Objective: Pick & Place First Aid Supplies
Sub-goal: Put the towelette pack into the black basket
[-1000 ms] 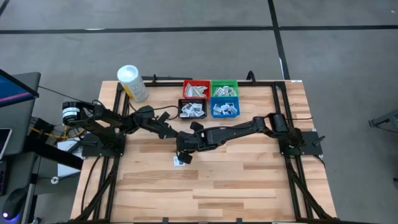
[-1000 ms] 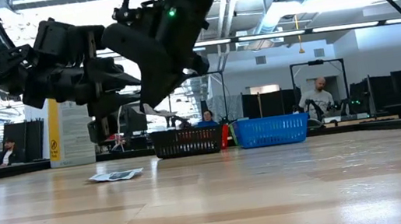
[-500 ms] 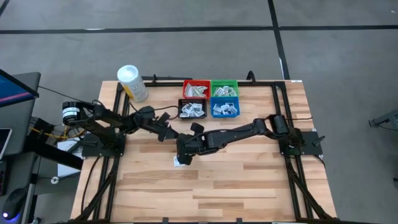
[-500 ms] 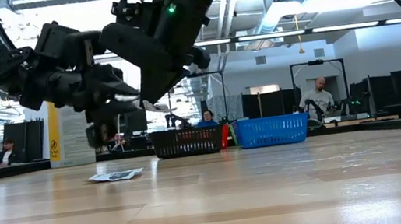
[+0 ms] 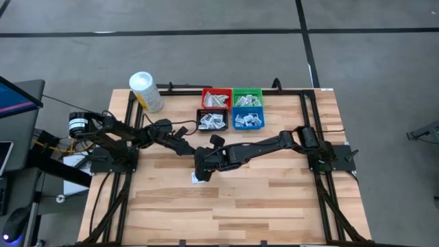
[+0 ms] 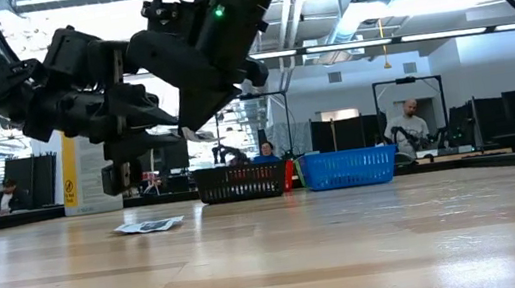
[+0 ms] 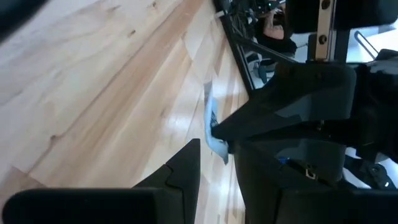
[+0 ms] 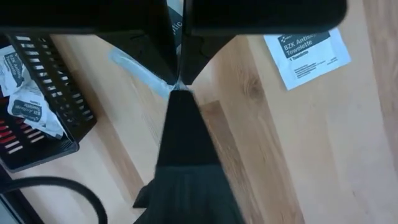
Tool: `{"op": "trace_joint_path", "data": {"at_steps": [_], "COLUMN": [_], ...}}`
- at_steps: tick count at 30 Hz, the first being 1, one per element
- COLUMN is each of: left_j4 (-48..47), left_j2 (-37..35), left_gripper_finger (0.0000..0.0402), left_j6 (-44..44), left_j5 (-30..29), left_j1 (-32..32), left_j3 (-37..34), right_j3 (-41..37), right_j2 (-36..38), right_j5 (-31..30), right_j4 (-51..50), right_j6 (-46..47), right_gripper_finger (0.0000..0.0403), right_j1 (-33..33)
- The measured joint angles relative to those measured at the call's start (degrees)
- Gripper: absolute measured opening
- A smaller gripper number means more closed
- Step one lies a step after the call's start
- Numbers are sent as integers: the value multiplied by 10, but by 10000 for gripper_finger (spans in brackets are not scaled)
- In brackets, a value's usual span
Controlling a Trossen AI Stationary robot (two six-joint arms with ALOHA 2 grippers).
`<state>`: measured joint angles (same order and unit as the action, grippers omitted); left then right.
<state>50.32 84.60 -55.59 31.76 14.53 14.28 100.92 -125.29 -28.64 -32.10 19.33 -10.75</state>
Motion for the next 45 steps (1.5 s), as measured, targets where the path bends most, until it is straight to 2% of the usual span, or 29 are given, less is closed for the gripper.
{"op": "trace_joint_path", "data": {"at_steps": [13, 16, 20, 22, 29, 39, 45], "left_j4": [-2, -2, -3, -3, 1, 5, 7], "left_j2": [0, 0, 0, 0, 0, 0, 0], "left_gripper_finger": [93, 71, 15, 10, 8, 8, 7], "left_j6": [46, 68, 89, 95, 108, 109, 146], "left_j5": [-3, -4, -9, -13, -28, -67, -86], "left_j1": [-15, -15, -15, -15, -15, 8, 23], "left_j3": [10, 10, 10, 10, 10, 12, 36], "right_j3": [0, 0, 0, 0, 0, 1, 1], "right_j2": [2, 2, 2, 2, 2, 2, 1], "right_j5": [0, 0, 1, 1, 0, 0, 17], "right_j4": [10, 10, 9, 9, 8, -16, -66], "right_j6": [-13, -11, -11, -10, -9, 10, 42], "right_gripper_finger": [8, 8, 14, 23, 77, 182, 210], "right_j1": [7, 7, 7, 7, 7, 6, 2]}}
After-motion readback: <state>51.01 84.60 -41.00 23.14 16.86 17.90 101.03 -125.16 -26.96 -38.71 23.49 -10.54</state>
